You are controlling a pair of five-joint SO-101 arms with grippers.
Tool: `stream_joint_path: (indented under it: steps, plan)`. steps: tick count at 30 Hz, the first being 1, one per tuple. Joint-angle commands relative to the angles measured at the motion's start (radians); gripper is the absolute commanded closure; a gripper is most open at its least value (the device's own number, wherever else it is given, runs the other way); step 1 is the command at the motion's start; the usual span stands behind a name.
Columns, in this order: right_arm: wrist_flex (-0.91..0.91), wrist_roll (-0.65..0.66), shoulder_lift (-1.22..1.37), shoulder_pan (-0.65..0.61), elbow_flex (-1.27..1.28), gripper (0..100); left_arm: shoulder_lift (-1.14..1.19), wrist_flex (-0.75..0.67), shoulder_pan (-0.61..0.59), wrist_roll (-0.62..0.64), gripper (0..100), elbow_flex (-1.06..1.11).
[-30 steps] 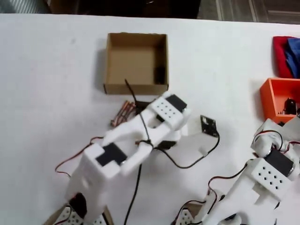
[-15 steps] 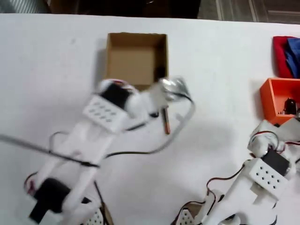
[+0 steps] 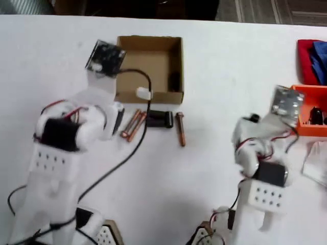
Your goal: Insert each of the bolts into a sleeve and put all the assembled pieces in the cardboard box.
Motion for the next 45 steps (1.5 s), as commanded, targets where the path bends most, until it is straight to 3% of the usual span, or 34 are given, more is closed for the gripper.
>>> stream_joint_path:
  steps: [1, 5, 11, 14, 17, 27, 34, 37, 41, 45]
  plan:
    - [0.010, -0.002, -0.128, -0.166, -0.055, 97.6, -0.132, -0.048, -0.026, 0.015, 98, 0.101]
    - [-0.042, -0.002, -0.166, -0.317, -0.029, 97.6, -0.281, -0.252, -0.077, 0.038, 98, 0.271]
    - [-0.320, -0.002, -0.081, -0.430, 0.084, 97.6, -0.571, -0.764, -0.189, 0.270, 98, 0.636]
    - [-0.429, -0.002, -0.008, -0.472, 0.095, 97.6, -0.697, -0.993, -0.198, 0.287, 98, 0.829]
    - [-0.476, -0.002, 0.065, -0.526, 0.095, 97.6, -0.778, -1.105, -0.201, 0.290, 98, 0.926]
    - [-0.679, -0.002, 0.179, -0.642, 0.095, 97.6, -0.760, -1.128, -0.199, 0.290, 98, 0.799]
    - [-0.687, -0.002, 0.179, -0.674, 0.117, 97.6, -0.422, -1.106, -0.195, 0.328, 98, 0.559]
    - [-0.690, -0.009, 0.179, -0.641, 0.129, 97.6, -0.279, -0.967, -0.187, 0.443, 98, 0.401]
    - [-0.693, -0.009, 0.177, -0.578, 0.132, 97.6, -0.167, -0.763, -0.083, 0.522, 98, 0.199]
    - [-0.725, -0.011, 0.177, -0.567, 0.133, 97.6, -0.101, -0.738, 0.072, 0.514, 98, 0.107]
